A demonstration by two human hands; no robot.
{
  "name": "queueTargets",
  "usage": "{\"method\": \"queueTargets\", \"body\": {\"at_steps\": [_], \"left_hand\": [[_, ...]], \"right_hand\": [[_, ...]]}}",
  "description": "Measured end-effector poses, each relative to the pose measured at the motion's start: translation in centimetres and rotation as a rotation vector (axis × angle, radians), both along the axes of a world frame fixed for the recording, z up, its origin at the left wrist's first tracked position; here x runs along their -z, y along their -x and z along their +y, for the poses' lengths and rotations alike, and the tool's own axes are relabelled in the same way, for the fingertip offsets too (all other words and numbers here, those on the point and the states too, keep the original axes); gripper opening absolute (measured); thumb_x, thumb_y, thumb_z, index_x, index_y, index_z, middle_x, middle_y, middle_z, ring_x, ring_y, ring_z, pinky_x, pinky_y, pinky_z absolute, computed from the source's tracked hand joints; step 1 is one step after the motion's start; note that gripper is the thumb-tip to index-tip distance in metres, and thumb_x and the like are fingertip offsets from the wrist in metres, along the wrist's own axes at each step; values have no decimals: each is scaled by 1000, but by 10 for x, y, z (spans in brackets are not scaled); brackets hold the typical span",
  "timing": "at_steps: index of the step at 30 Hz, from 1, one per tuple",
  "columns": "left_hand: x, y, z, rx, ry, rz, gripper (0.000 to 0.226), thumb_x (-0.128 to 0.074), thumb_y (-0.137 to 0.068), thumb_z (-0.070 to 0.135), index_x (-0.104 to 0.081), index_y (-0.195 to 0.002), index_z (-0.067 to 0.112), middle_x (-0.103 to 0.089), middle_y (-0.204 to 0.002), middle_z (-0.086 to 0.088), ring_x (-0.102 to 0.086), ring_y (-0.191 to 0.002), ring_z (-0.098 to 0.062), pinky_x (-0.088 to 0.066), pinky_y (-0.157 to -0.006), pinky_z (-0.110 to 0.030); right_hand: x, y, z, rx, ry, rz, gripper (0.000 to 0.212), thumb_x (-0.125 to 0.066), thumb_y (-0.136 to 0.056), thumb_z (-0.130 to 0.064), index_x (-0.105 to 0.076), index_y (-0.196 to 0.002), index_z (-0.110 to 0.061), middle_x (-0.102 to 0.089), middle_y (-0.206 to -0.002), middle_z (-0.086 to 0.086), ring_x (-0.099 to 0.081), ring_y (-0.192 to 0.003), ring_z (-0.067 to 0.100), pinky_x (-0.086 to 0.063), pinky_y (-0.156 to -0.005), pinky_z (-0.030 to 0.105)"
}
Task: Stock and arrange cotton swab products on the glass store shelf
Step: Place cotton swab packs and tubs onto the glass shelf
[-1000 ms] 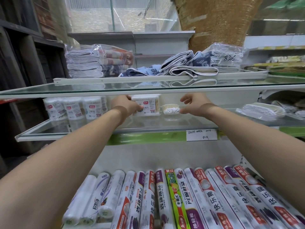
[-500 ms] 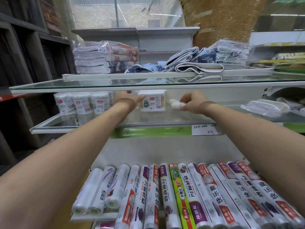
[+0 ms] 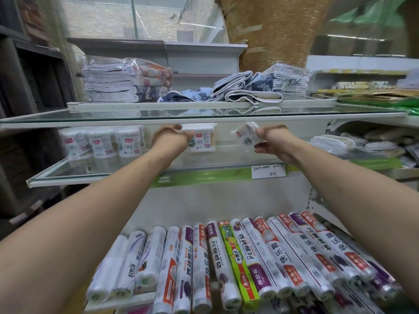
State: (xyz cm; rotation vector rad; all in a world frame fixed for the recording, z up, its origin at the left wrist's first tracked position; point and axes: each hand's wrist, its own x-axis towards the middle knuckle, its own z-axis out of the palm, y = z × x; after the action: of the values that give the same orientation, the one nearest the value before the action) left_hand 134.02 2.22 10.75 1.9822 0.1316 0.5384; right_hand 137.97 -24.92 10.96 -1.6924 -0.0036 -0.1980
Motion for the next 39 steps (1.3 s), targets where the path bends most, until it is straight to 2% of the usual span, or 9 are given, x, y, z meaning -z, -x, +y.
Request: {"method": "queueTargets", "body": {"at_steps": [5, 11, 16, 22, 24, 27, 30, 34, 39], "left_hand": [[4, 2, -8, 31, -51, -17, 38, -77, -85, 41, -66, -118, 24, -72, -104, 2, -67, -92, -13, -51, -94, -27], [-1, -1, -14, -36, -41, -15, 30, -74, -89, 37, -66, -114, 23, -70, -99, 4, -59, -72, 4, -43, -75, -17], [-7, -8, -20, -177, -91, 10, 37, -69, -90, 46, -67, -121, 26, -60, -106, 9, -55, -81, -8, -38, -87, -19], [-11, -12, -27, -267, -150, 71, 39, -65, -92, 50, -66, -117, 19, -65, -121, 0, -59, -108, -20, -40, -92, -25], [-14, -12, -31, -310, -177, 82, 41, -61, -94, 50, -64, -120, 19, -63, -126, -3, -58, -119, -24, -39, -97, -26], [-17, -10, -35, -343, -183, 70, 39, -60, -96, 48, -63, -120, 18, -62, -125, -6, -56, -124, -26, -38, -98, -26], [-18, -8, -35, -349, -216, 78, 42, -59, -97, 48, -62, -125, 16, -62, -131, -7, -56, -122, -27, -39, -99, -28], [-18, -7, -34, -305, -236, 144, 34, -54, -100, 49, -58, -114, 18, -56, -113, -5, -55, -108, -28, -37, -90, -27], [-16, -4, -30, -310, -256, 130, 28, -60, -97, 46, -59, -102, 19, -56, -104, -5, -51, -95, -24, -44, -94, -33]], "right_hand": [[4, 1, -1, 73, -11, -41, 26, -59, -100, -24, -58, -83, -5, -65, -85, 16, -61, -61, 23, -58, -53, 26], [-5, -25, -1, -14, 97, 2, 19, -68, -95, -21, -58, -103, -7, -71, -87, 13, -70, -66, 21, -63, -66, 30], [-7, -46, 0, -53, 181, 43, 5, -55, -97, -4, -57, -97, -8, -70, -95, 10, -71, -71, 23, -62, -71, 37], [-9, -51, -6, -170, 614, -9, 49, -66, -82, -6, -57, -124, -30, -64, -93, 4, -53, -72, 18, -39, -57, 24], [-11, -55, -8, -199, 626, -7, 42, -73, -83, -17, -59, -120, -31, -63, -94, 2, -54, -77, 18, -40, -60, 26], [-12, -60, -8, -184, 635, -55, 23, -78, -83, -32, -59, -87, -21, -56, -85, 0, -49, -79, 17, -37, -61, 28], [-11, -67, 0, -121, 640, -104, 22, -77, -83, -21, -56, -77, -18, -60, -84, 4, -52, -72, 18, -45, -60, 29], [-7, -76, 5, -75, 486, -55, 16, -67, -89, -9, -58, -77, -13, -65, -76, 6, -62, -66, 19, -60, -79, 36], [-5, -77, -1, -39, 315, 54, 7, -64, -91, -4, -63, -85, -2, -65, -75, 11, -57, -58, 17, -51, -53, 26]]}}
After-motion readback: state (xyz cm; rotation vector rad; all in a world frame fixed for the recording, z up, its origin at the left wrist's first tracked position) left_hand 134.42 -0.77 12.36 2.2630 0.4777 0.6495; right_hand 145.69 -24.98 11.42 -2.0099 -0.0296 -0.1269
